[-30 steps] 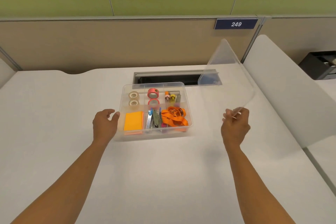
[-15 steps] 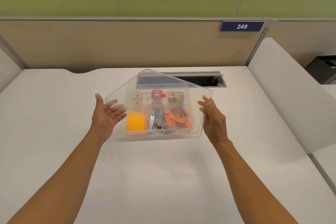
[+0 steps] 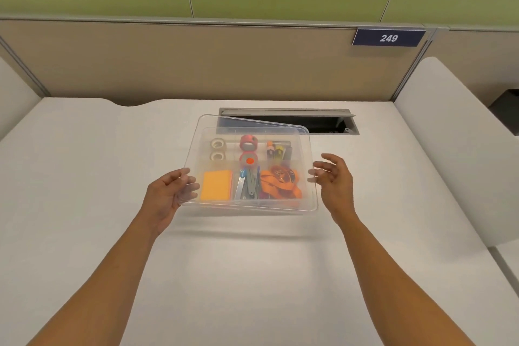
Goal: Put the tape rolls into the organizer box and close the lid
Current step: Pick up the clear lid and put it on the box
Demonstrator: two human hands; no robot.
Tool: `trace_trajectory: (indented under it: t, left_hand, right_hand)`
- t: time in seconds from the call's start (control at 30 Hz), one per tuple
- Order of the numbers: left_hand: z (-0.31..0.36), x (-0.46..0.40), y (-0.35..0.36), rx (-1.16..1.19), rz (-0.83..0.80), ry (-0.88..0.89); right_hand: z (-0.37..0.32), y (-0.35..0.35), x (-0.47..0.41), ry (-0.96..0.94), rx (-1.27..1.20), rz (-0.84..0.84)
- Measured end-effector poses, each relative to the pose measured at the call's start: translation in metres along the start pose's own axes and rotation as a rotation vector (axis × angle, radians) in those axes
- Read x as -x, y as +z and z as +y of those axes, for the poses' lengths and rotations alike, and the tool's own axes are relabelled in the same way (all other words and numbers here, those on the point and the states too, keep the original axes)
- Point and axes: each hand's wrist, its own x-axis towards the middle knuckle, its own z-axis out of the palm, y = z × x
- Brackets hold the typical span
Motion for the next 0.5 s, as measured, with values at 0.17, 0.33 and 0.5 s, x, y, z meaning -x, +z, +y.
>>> trace_trajectory:
  t: [0.17, 0.33, 0.5]
  left_hand:
    - [-0.011, -0.005, 0.013, -0.232, 0.116, 0.084]
    - [-0.021, -0.013, 0.02, -0.645, 0.259, 0.197]
    - [-0.03, -0.019, 0.022, -0.741, 0.299, 0.186]
  right_hand:
    - [0.006, 0.012, -0.011, 0.161, 0.022, 0.031]
    - [0.012, 0.027, -0.02, 0.135, 0.199, 0.041]
    - [0.025, 0.036, -0.028, 0.143, 0.326, 0.027]
